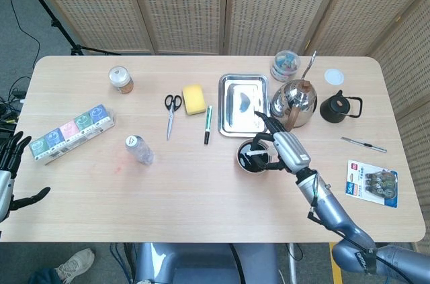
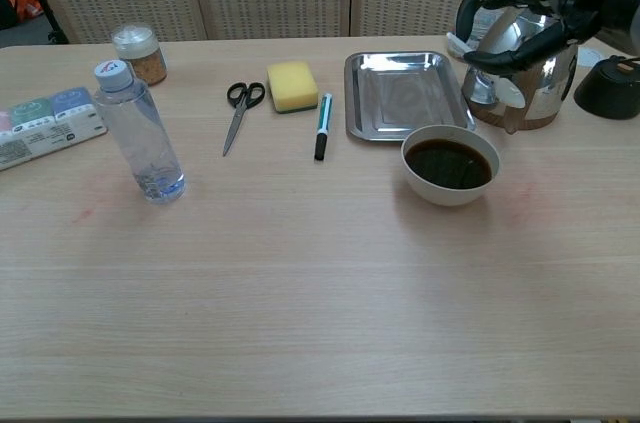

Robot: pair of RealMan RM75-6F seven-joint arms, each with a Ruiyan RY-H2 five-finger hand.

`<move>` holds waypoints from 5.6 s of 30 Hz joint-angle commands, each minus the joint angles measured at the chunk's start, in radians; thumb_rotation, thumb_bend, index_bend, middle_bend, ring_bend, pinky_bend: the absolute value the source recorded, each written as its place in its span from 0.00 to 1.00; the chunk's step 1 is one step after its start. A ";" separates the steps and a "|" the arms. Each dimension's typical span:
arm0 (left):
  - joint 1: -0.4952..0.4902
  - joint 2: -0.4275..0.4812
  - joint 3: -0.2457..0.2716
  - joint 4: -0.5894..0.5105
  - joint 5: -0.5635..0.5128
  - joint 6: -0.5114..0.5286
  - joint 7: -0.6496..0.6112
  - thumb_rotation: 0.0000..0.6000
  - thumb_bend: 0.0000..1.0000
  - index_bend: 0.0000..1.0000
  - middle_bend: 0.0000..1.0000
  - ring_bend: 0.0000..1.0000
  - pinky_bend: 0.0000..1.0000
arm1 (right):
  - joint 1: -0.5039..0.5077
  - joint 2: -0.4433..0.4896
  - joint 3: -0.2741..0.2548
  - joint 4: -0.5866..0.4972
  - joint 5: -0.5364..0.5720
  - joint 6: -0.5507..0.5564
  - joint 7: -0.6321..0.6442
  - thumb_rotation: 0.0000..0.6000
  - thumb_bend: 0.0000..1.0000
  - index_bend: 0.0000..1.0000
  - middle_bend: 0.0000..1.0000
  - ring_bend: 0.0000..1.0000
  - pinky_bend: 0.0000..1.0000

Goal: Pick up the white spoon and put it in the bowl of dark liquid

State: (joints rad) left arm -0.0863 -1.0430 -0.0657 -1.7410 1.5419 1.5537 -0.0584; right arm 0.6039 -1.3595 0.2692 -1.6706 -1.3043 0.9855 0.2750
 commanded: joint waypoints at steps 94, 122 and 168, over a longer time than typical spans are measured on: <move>-0.010 0.001 -0.001 0.005 -0.017 -0.025 0.005 1.00 0.00 0.02 0.00 0.00 0.00 | 0.112 -0.325 0.024 0.390 0.143 -0.174 0.102 1.00 0.41 0.56 0.00 0.00 0.00; -0.013 -0.011 0.005 -0.002 -0.011 -0.031 0.038 1.00 0.00 0.02 0.00 0.00 0.00 | 0.057 -0.210 -0.001 0.268 0.158 -0.176 0.091 1.00 0.44 0.56 0.00 0.00 0.00; -0.015 -0.011 0.003 0.002 -0.019 -0.035 0.038 1.00 0.00 0.02 0.00 0.00 0.00 | 0.002 -0.064 -0.014 0.169 0.081 -0.100 0.072 1.00 0.02 0.20 0.00 0.00 0.00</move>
State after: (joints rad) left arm -0.1014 -1.0540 -0.0628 -1.7388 1.5227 1.5193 -0.0208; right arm 0.6120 -1.4374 0.2571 -1.4879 -1.2125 0.8748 0.3546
